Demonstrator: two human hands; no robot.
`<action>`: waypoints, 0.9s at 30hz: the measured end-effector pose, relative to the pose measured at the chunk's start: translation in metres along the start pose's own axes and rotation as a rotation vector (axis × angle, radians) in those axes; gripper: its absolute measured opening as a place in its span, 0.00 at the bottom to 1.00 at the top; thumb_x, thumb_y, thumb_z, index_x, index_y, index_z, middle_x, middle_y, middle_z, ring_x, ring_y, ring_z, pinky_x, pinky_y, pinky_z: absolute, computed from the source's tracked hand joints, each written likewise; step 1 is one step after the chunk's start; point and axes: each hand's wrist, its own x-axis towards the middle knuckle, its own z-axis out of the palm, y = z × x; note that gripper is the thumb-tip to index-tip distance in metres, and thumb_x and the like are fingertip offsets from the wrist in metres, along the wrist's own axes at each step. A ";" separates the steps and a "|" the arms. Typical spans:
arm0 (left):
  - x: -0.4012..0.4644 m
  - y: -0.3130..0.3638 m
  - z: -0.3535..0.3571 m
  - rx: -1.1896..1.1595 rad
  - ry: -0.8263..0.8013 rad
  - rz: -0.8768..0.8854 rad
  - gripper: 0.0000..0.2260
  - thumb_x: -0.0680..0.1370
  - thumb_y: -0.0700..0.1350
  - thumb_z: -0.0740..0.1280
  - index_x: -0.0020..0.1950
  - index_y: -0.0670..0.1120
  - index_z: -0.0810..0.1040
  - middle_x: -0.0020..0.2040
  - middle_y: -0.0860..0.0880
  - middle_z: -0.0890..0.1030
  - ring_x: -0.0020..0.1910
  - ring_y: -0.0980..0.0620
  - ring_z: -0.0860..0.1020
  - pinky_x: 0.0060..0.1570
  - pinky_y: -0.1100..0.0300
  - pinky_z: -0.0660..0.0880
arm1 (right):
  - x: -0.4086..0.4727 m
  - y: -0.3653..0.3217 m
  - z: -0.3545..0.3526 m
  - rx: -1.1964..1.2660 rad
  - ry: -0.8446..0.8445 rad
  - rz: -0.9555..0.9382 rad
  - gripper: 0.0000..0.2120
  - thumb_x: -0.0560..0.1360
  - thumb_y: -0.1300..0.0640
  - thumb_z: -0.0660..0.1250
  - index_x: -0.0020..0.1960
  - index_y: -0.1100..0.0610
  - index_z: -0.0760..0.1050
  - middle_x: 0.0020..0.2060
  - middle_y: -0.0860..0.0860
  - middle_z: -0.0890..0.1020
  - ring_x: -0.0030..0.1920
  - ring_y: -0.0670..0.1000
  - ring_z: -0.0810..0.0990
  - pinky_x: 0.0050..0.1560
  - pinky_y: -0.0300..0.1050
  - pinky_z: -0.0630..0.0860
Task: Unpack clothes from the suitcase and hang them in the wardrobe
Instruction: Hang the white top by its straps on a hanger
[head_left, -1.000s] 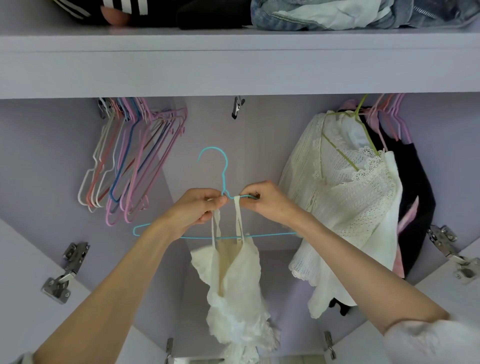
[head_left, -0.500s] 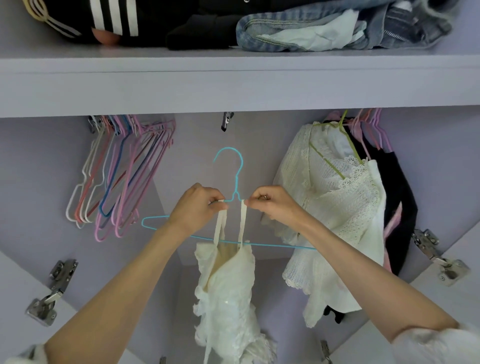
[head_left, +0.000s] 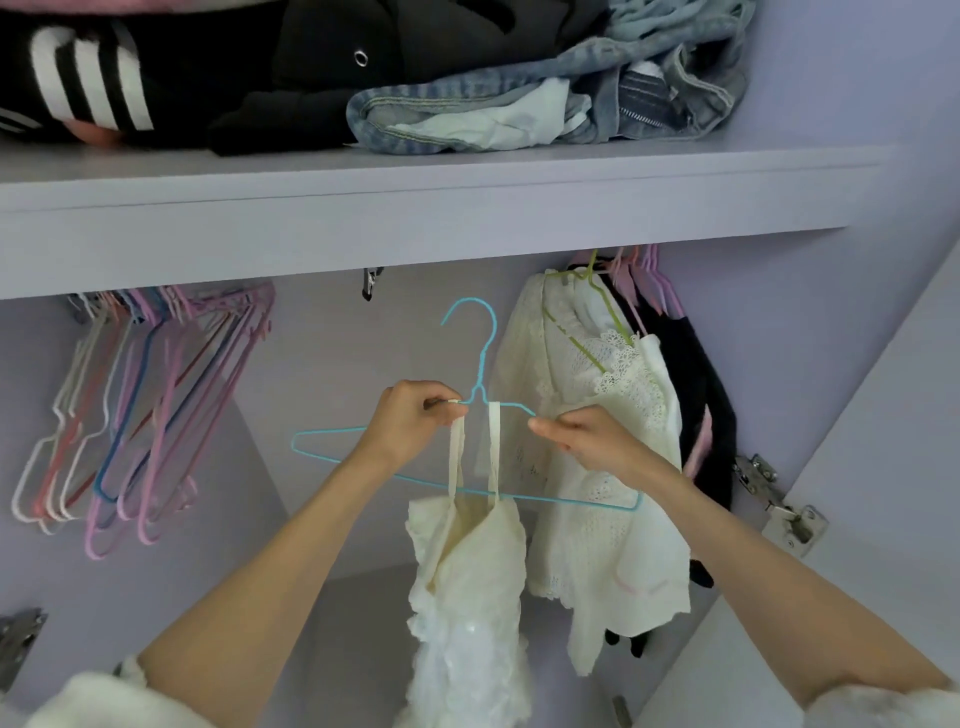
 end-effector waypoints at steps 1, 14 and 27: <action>0.002 0.003 0.004 0.007 -0.006 0.008 0.05 0.75 0.38 0.68 0.47 0.39 0.82 0.40 0.50 0.81 0.36 0.66 0.76 0.45 0.71 0.70 | -0.002 0.006 -0.006 0.064 0.051 0.031 0.26 0.73 0.47 0.68 0.27 0.53 0.56 0.23 0.46 0.60 0.22 0.43 0.58 0.27 0.35 0.56; 0.006 0.057 0.010 0.499 0.366 0.624 0.18 0.72 0.36 0.54 0.56 0.42 0.77 0.53 0.43 0.79 0.54 0.45 0.74 0.52 0.52 0.72 | 0.027 -0.013 -0.053 0.226 0.552 0.138 0.18 0.79 0.51 0.60 0.36 0.61 0.74 0.33 0.54 0.74 0.32 0.52 0.70 0.40 0.46 0.70; -0.014 0.065 -0.027 0.949 0.804 0.770 0.27 0.70 0.33 0.57 0.69 0.43 0.66 0.69 0.46 0.66 0.68 0.43 0.65 0.67 0.45 0.61 | 0.095 -0.030 -0.076 0.363 0.560 0.319 0.07 0.76 0.64 0.59 0.41 0.61 0.73 0.29 0.52 0.70 0.26 0.49 0.65 0.16 0.33 0.60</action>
